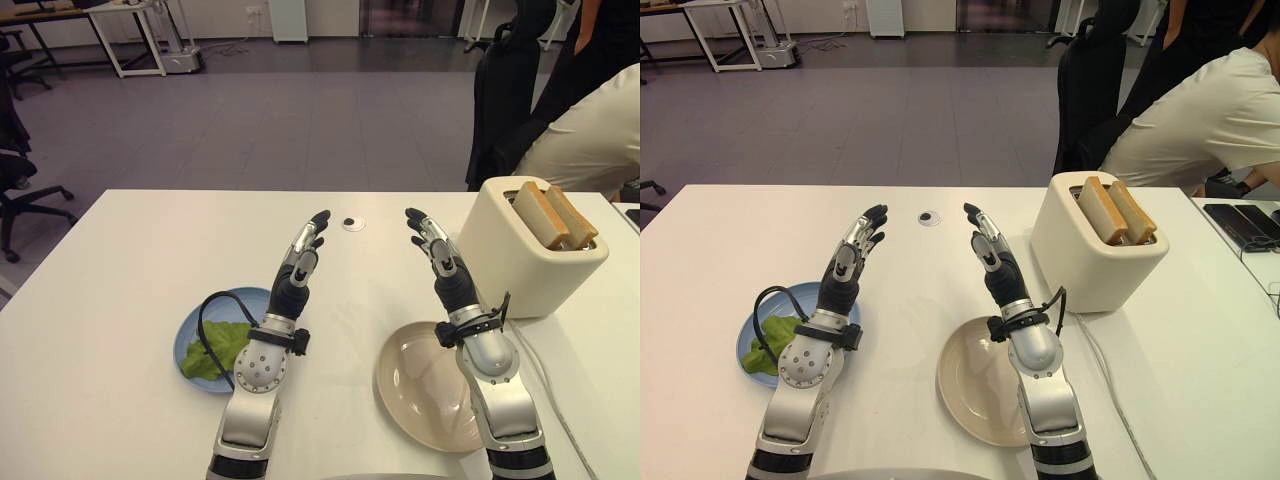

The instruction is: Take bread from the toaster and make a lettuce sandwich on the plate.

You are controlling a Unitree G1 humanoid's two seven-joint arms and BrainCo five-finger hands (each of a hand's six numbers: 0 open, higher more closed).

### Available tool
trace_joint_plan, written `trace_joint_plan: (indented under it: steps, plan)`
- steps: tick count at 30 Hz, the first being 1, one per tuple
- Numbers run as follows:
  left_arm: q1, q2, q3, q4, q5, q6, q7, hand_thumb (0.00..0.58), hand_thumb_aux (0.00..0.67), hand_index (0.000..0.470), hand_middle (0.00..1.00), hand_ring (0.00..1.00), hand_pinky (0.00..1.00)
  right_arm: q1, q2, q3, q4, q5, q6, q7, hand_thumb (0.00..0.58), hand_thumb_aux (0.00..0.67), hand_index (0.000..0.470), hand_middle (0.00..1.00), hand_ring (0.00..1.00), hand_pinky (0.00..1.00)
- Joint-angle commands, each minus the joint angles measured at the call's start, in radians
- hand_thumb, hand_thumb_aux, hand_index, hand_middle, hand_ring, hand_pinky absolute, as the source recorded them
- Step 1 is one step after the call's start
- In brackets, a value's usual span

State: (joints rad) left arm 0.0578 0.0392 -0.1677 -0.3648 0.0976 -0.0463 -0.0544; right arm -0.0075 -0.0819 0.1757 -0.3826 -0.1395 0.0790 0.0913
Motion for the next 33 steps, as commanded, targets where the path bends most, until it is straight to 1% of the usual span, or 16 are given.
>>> trace_joint_plan:
  steps: [1,15,18,21,23,25,27,29,31,33]
  plan:
    - [0.010,-0.004,-0.002,-0.019,0.005,0.016,0.003,0.000,0.000,0.000,0.00,0.00,0.00,-0.001,-0.004,0.005,0.002,-0.008,0.014,0.006,0.000,0.000,0.000,0.00,0.00,0.00]
    - [0.010,-0.003,-0.008,-0.023,0.004,0.026,-0.001,0.000,0.000,0.000,0.00,0.00,0.00,-0.004,-0.006,0.010,0.003,-0.007,0.014,0.009,0.000,0.000,0.000,0.00,0.00,0.00]
    - [0.005,-0.002,-0.011,-0.021,0.002,0.029,-0.004,0.000,0.000,0.000,0.00,0.00,0.00,-0.059,-0.031,-0.029,0.012,-0.005,0.025,0.016,0.000,0.000,0.000,0.00,0.00,0.00]
    - [-0.003,-0.001,-0.010,-0.021,-0.002,0.034,-0.006,0.000,0.000,0.000,0.00,0.00,0.00,-0.224,-0.133,-0.104,0.082,-0.036,0.031,0.040,0.000,0.000,0.000,0.00,0.00,0.00]
    - [-0.005,-0.002,-0.008,-0.020,-0.002,0.035,-0.005,0.000,0.000,0.000,0.00,0.00,0.00,-0.339,-0.241,-0.149,0.176,-0.070,0.030,0.070,0.000,0.000,0.000,0.00,0.00,0.00]
    - [-0.007,-0.003,-0.011,-0.017,0.000,0.033,-0.004,0.000,0.000,0.000,0.00,0.00,0.00,-0.438,-0.379,-0.172,0.319,-0.148,-0.017,0.075,0.000,0.000,0.000,0.00,0.00,0.00]
    - [-0.008,-0.002,-0.012,-0.014,0.000,0.032,-0.006,0.000,0.000,0.000,0.00,0.00,0.00,-0.516,-0.517,-0.168,0.457,-0.259,-0.085,0.040,0.000,0.000,0.000,0.00,0.00,0.00]
    - [-0.006,-0.001,-0.011,-0.016,0.000,0.033,-0.005,0.000,0.000,0.000,0.00,0.00,0.00,-0.580,-0.620,-0.145,0.567,-0.367,-0.127,0.000,0.000,0.000,0.000,0.00,0.00,0.00]
    - [-0.003,0.000,-0.010,-0.015,-0.001,0.034,-0.006,0.000,0.000,0.000,0.00,0.00,0.00,-0.634,-0.694,-0.111,0.650,-0.478,-0.133,-0.050,0.000,0.000,0.000,0.00,0.00,0.00]
    - [0.003,0.003,-0.006,-0.018,-0.004,0.035,-0.007,0.000,0.000,0.000,0.00,0.00,0.00,-0.684,-0.755,-0.072,0.753,-0.577,-0.109,-0.078,0.000,0.000,0.000,0.00,0.00,0.00]
